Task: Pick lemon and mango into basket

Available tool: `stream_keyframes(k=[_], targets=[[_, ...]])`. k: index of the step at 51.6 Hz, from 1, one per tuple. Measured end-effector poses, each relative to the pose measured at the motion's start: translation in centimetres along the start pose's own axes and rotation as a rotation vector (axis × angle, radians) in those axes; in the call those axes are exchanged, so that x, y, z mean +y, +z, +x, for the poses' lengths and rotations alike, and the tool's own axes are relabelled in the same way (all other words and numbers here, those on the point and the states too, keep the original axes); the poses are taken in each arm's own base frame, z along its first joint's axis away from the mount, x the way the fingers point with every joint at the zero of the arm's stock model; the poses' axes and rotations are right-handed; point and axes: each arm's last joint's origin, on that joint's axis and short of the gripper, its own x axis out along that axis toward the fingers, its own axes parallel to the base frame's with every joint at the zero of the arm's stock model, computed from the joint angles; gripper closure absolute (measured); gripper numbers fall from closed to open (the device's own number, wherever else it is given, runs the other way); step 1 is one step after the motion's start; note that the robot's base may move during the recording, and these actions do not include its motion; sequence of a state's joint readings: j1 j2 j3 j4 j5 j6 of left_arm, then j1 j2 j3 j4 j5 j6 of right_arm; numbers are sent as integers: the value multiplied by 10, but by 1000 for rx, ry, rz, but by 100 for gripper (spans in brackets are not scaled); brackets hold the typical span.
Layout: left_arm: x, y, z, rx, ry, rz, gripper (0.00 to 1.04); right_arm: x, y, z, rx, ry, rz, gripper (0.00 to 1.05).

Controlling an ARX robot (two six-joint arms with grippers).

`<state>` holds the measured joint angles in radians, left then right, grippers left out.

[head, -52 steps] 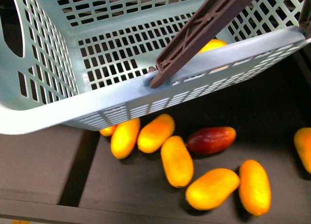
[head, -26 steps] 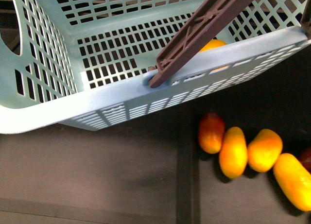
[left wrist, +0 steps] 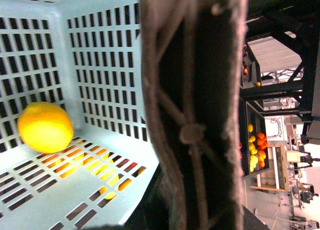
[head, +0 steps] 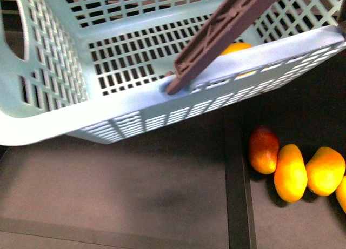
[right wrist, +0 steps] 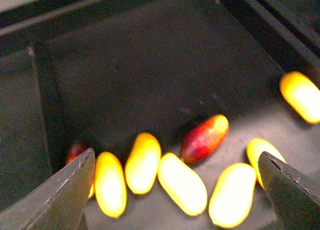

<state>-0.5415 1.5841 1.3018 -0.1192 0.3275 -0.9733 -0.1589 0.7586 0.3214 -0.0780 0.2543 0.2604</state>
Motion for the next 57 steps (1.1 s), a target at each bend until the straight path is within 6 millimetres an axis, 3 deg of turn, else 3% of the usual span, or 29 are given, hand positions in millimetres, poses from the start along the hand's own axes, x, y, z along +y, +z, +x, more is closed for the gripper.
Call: stream_keyframes(k=[10,16,24,31,46,57], targets=[[-2,-2,1,16,-10,2,100,-32,35,46,25,13,108,9],[-1,-2,1,14,-9,-1,100,-41,30,76,72,-37,104,9],[0,-1,0,-7,5,2,100,-47,6,115,200,-79,143,9],[0,0,0,-8,6,5,100,-38,-22,140,307,-75,170,9],[0,-1,0,4,-3,1,100,3,-73,179,471,-4,125,9],[0,-1,0,4,-2,2,100,28,-95,199,536,25,140,9]])
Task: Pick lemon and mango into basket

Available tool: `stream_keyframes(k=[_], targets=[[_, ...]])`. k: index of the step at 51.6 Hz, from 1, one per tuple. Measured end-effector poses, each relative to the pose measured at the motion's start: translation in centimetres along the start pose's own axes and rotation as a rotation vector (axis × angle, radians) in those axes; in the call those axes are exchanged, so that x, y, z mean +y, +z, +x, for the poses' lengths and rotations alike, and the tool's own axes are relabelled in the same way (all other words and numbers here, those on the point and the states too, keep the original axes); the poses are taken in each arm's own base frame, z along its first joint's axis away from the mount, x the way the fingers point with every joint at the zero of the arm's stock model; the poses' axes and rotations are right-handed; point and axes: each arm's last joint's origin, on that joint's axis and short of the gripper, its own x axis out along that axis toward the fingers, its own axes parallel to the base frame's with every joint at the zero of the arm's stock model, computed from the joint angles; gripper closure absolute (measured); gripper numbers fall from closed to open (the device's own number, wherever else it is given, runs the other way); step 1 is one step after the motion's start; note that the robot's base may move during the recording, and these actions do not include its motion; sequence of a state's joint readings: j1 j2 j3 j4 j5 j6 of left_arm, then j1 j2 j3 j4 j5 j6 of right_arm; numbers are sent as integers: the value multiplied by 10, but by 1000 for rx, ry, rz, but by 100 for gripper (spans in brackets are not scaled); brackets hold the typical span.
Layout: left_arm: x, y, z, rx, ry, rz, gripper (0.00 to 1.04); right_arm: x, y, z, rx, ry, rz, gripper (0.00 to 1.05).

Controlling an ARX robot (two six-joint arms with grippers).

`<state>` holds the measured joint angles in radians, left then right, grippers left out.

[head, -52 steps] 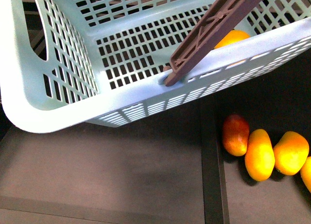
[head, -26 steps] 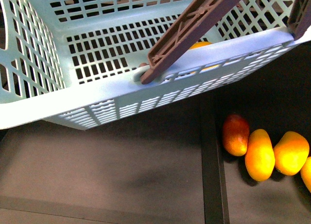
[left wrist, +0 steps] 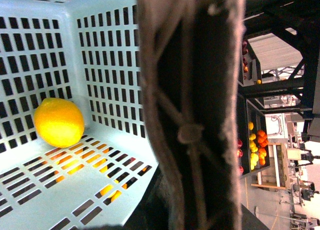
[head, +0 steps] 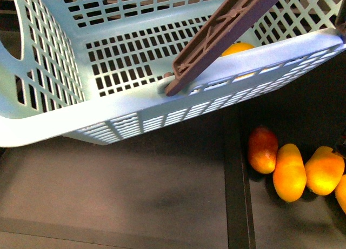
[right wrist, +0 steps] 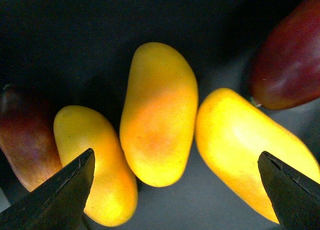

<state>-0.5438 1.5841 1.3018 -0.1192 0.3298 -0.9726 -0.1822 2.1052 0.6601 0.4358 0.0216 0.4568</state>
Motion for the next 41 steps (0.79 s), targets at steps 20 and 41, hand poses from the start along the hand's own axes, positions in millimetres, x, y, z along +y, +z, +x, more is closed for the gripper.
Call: stream_keyframes(k=[20,41], targets=[[0,0,0,-2,1,0,100,16,-20,39,71,6,86,9],[0,0,0,-6,4,-1,100,25,-7,60,63,6,129,9]])
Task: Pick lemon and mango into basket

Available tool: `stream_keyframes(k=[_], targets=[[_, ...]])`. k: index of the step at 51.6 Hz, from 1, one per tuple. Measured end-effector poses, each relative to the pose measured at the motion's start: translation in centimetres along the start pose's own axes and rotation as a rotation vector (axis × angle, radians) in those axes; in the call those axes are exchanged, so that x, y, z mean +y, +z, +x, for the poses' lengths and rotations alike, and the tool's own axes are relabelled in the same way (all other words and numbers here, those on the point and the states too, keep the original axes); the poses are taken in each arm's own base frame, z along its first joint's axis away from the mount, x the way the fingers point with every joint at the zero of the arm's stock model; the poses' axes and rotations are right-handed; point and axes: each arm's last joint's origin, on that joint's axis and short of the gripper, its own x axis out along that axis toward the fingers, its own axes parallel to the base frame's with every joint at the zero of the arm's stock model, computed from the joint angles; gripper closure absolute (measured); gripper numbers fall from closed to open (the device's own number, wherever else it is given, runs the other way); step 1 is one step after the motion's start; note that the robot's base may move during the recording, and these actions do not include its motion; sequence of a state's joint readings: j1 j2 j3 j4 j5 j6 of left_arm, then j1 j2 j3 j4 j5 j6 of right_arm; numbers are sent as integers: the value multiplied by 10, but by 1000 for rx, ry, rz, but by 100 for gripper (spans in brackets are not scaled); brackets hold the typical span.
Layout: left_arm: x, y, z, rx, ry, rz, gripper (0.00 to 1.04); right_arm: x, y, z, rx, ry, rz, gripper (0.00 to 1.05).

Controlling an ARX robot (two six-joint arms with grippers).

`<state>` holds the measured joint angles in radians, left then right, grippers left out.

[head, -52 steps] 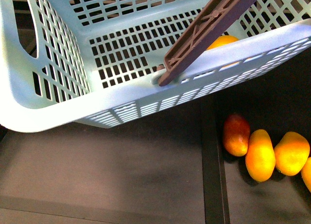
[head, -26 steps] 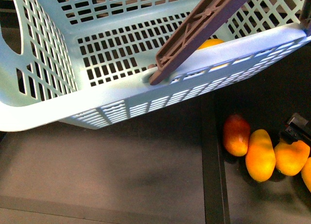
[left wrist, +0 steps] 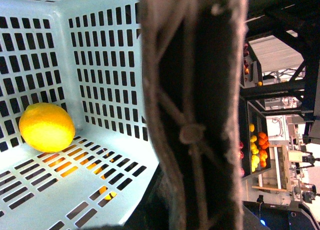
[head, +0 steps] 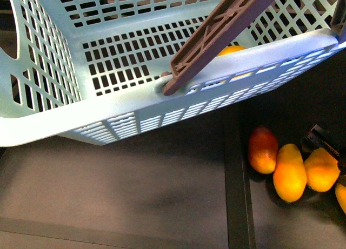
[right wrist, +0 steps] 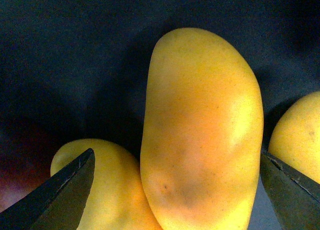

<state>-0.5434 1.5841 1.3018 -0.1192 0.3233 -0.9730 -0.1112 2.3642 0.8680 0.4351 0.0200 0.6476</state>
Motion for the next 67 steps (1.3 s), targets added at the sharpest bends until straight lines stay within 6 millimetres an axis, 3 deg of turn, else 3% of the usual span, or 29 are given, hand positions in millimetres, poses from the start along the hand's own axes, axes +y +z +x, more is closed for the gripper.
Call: stream_keyframes(k=[24,34,39,54,67], targets=[[0,0,0,2,-1,0,100,3,4,23,15,-36,5,9],[0,0,0,2,-1,0,100,-4,0,27,26,-59,12,39],[0,0,0,2,-1,0,100,-9,2,21,20,-44,11,43],[0,0,0,2,-1,0,100,-31,44,-48,-99,44,-97,44],[0,0,0,1,-1,0,100,-53,87,-140,-250,129,-235,44]])
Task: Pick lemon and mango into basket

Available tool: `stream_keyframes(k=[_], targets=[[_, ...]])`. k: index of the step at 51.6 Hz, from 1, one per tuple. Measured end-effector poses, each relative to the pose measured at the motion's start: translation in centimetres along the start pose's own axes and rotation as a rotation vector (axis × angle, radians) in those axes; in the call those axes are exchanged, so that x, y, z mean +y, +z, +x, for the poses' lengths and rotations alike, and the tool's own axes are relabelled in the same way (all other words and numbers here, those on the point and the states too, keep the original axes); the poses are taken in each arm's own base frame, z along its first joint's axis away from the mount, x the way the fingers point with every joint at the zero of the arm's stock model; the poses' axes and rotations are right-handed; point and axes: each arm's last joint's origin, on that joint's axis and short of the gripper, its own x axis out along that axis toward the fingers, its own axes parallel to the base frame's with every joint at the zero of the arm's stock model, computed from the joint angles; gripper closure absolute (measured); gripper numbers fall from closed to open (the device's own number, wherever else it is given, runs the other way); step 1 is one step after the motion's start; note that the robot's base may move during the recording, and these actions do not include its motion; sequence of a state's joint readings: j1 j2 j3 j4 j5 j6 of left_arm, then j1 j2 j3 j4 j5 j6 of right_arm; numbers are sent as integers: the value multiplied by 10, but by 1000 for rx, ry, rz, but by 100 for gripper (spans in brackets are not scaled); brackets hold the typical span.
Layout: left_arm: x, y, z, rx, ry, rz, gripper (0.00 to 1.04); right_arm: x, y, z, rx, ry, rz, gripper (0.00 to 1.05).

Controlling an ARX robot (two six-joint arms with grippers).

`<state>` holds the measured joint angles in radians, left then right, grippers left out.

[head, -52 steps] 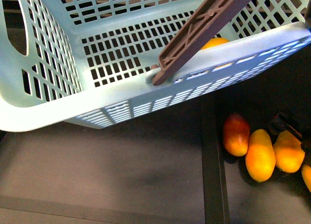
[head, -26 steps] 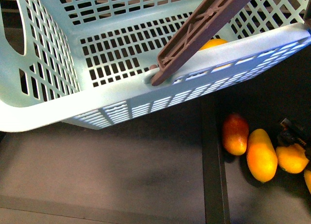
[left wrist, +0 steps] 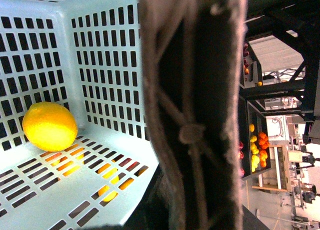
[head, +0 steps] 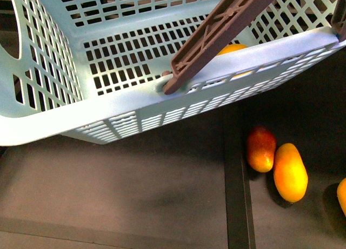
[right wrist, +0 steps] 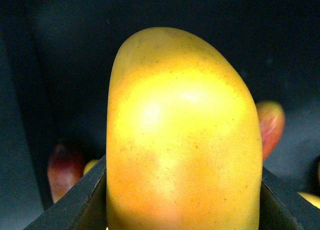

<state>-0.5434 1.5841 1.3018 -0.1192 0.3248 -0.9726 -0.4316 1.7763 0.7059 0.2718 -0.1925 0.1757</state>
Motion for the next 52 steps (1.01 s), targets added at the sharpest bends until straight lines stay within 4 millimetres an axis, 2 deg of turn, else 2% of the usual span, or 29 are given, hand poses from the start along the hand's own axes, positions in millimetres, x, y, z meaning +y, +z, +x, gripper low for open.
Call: stream_keyframes(k=[3,6,7,11,19,23,25,27,30,34,41,49,52], targets=[[0,0,0,0,0,0,100,1,16,-26,-68,33,-39,44],[0,0,0,0,0,0,100,11,32,-59,-157,75,-113,44],[0,0,0,1,0,0,100,19,37,-75,-200,87,-163,44],[-1,-1,0,6,-4,0,100,43,45,-114,-296,135,-248,44],[0,-1,0,6,-4,0,100,78,43,-154,-400,212,-312,44],[0,-1,0,5,-3,1,100,99,39,-171,-451,264,-330,44],[0,0,0,2,-1,1,100,117,36,-178,-480,294,-339,44],[0,0,0,1,-1,1,100,125,35,-180,-490,303,-346,44],[0,-1,0,2,-1,1,100,147,30,-181,-514,332,-362,44],[0,-1,0,2,-1,0,100,183,22,-173,-520,366,-385,44],[0,-1,0,2,-1,0,100,230,6,-154,-491,420,-412,44],[0,-1,0,3,-2,0,100,258,-4,-134,-461,400,-413,44],[0,-1,0,3,-2,0,100,260,-6,-129,-454,375,-406,35]])
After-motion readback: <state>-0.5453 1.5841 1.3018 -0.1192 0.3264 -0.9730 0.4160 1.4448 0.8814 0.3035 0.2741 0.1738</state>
